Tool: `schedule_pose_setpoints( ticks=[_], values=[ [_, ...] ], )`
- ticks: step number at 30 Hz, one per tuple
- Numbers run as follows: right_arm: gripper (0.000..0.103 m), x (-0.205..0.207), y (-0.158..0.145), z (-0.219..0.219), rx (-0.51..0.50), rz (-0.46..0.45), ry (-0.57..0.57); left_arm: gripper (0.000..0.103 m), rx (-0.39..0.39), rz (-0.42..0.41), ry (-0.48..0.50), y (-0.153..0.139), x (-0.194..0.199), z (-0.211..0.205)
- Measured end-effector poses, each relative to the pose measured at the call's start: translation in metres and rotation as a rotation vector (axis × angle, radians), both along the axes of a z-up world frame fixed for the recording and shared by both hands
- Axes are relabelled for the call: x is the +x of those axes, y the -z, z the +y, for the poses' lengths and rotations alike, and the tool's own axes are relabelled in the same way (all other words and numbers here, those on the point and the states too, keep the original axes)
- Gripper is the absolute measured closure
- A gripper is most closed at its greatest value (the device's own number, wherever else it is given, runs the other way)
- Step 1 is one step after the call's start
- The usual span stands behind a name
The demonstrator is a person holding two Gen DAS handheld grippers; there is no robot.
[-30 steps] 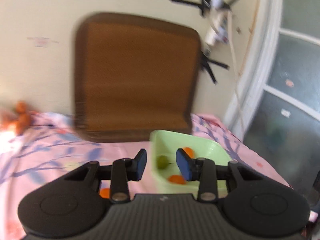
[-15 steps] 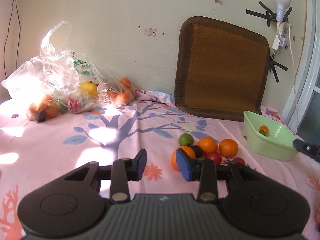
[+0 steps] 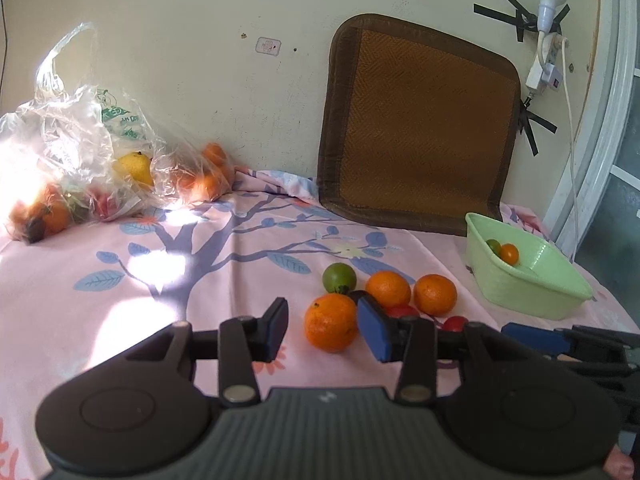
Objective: Organize fruits
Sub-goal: 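Grasp the small orange with the left tool while the right tool grasps the dark purple tomato, then carry the orange and dark tomato into the green basket and open both tools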
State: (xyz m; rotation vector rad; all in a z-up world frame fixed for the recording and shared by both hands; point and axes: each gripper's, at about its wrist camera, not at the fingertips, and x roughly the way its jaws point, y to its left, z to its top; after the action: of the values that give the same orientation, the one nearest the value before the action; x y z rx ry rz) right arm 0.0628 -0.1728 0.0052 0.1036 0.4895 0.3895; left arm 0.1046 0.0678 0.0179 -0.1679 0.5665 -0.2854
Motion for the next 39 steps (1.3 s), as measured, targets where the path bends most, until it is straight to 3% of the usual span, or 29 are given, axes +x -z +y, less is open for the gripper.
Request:
schedule_pose_setpoints(
  ticks=[3, 10, 15, 18, 24, 29, 35, 39],
  values=[
    [0.060, 0.000, -0.002, 0.010, -0.013, 0.008, -0.034, 0.058, -0.033, 0.015, 0.012, 0.003, 0.007, 0.000],
    [0.063, 0.005, -0.002, 0.048, -0.145, -0.025, -0.130, 0.055, 0.037, 0.021, 0.055, 0.010, 0.018, -0.020],
    [0.066, 0.022, 0.009, 0.065, -0.239, 0.004, -0.146, 0.065, 0.048, 0.043, 0.033, 0.018, 0.025, -0.018],
    [0.077, 0.026, 0.010, 0.064, -0.248, 0.006, -0.141, 0.066, 0.021, 0.047, 0.026, 0.017, 0.019, -0.013],
    [0.077, -0.002, 0.001, 0.039, -0.146, -0.031, -0.126, 0.066, 0.012, -0.030, 0.122, -0.005, -0.021, -0.035],
    [0.077, -0.035, -0.003, -0.006, -0.114, -0.080, 0.001, 0.066, 0.012, -0.048, 0.265, -0.010, -0.039, -0.084],
    [0.077, -0.053, 0.008, -0.060, -0.131, -0.027, 0.141, 0.066, 0.070, 0.006, 0.346, 0.009, -0.042, -0.135],
    [0.075, -0.058, 0.015, -0.073, -0.155, -0.014, 0.176, 0.065, 0.162, -0.016, 0.335, 0.014, -0.049, -0.152]
  ],
)
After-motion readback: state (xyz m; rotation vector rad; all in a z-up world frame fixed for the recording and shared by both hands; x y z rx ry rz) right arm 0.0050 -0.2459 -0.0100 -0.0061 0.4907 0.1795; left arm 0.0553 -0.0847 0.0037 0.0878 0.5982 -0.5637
